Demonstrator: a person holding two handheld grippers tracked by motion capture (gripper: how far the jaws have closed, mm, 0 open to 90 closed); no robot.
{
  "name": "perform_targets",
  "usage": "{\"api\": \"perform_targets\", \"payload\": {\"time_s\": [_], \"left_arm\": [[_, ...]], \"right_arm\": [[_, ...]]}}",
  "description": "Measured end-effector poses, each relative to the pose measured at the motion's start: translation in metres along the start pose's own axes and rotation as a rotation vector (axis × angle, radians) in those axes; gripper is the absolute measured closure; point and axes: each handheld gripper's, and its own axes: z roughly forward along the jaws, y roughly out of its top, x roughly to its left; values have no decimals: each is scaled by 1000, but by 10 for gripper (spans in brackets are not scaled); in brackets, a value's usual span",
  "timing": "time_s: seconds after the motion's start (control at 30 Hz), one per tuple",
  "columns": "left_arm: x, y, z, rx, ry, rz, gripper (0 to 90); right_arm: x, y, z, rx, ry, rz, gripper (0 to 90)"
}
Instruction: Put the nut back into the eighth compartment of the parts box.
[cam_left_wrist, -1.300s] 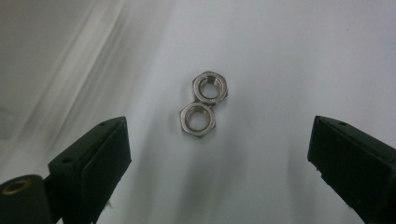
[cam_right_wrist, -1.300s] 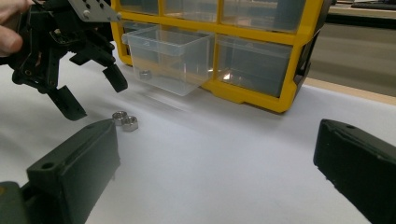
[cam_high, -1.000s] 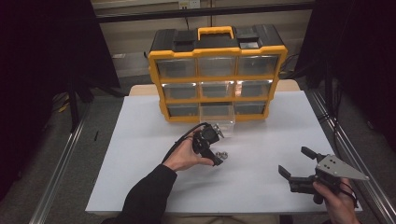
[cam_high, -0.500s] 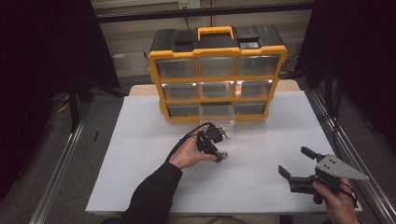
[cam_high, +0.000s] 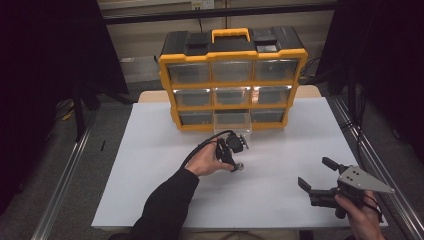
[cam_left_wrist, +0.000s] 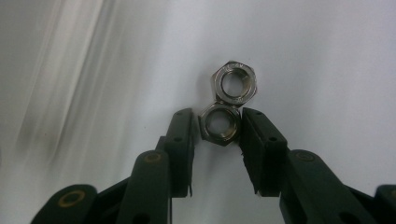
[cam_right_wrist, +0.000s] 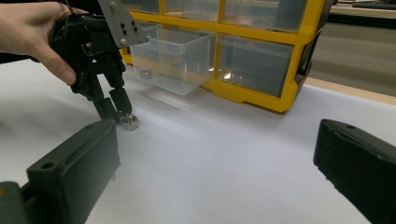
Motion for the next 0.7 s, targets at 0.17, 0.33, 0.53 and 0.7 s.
{"api": "perform_targets", "payload": {"time_s": [0.17, 0.33, 0.53, 0.7], "left_arm": [[2, -1, 0, -9, -7, -9, 688], [3, 0, 0, -4, -7, -6, 701], [4, -2, -1, -13, -23, -27, 704], [7, -2, -4, 17, -27, 19, 704]], "right_arm": [[0, 0, 0, -2, -2, -1, 1], [0, 0, 0, -1, 0, 1, 1], [0, 0, 0, -3, -3, 3, 1], [0, 0, -1, -3, -6, 2, 1]]}}
